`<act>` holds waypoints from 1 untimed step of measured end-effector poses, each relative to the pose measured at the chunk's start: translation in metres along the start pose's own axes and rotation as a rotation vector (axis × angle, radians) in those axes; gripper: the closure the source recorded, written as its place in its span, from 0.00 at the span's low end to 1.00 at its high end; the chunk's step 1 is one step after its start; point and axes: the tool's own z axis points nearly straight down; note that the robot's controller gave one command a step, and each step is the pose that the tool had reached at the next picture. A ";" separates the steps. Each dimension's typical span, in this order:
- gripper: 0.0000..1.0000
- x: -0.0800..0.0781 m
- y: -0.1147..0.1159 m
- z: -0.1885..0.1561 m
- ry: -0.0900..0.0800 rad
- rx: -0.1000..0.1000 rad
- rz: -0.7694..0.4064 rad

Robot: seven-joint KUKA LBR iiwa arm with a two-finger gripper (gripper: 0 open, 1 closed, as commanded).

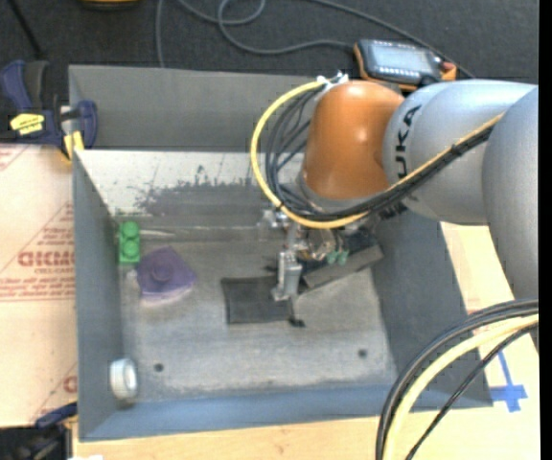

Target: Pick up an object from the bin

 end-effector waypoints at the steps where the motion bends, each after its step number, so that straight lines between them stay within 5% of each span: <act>1: 0.00 0.000 0.000 0.000 0.000 0.000 0.000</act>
Offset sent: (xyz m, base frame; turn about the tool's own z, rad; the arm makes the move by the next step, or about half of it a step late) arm -0.0092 -0.0110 -0.0629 0.0610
